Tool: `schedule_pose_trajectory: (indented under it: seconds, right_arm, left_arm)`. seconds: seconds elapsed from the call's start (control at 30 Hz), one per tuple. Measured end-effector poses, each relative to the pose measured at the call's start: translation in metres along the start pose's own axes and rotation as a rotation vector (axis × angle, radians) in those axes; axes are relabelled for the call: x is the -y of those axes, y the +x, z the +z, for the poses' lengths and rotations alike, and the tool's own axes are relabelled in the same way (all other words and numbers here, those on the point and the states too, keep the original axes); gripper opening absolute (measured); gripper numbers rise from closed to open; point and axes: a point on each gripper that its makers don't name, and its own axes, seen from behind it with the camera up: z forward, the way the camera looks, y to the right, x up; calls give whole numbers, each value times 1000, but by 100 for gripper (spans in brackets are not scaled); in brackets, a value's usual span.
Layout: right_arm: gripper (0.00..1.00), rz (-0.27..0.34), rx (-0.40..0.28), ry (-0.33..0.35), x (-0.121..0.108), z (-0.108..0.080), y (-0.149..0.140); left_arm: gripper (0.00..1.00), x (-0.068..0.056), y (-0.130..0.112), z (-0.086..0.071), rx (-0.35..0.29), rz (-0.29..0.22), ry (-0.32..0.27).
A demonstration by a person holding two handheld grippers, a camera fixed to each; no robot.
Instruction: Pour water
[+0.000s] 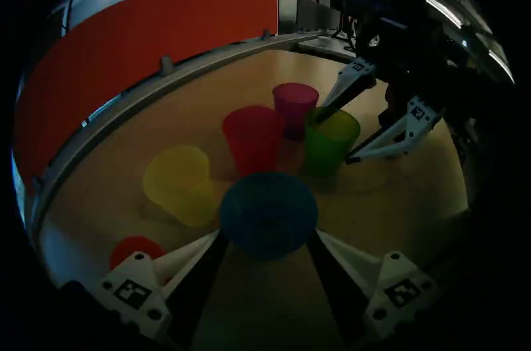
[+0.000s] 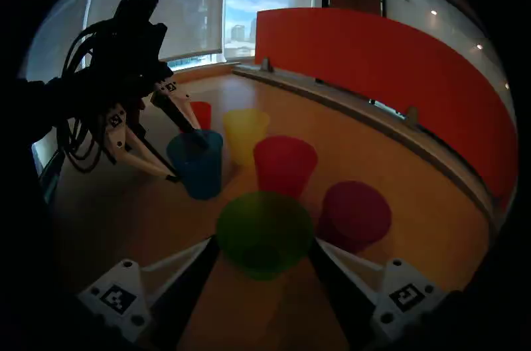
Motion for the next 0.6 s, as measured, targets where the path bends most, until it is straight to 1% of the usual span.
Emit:
schedule_pose_trajectory:
  seconds: [0.17,0.5,0.6]
  right_arm:
    - [100,2,3,2,0,3,0]
    - [99,15,4,3,-1,8,0]
    - [92,23,8,9,-1,9,-1]
  left_arm:
    - [85,-1,2,4,0,-3,-4]
    - [85,-2,3,8,-5,-13,-11]
    - [84,-2,4,9,-9,-23,-11]
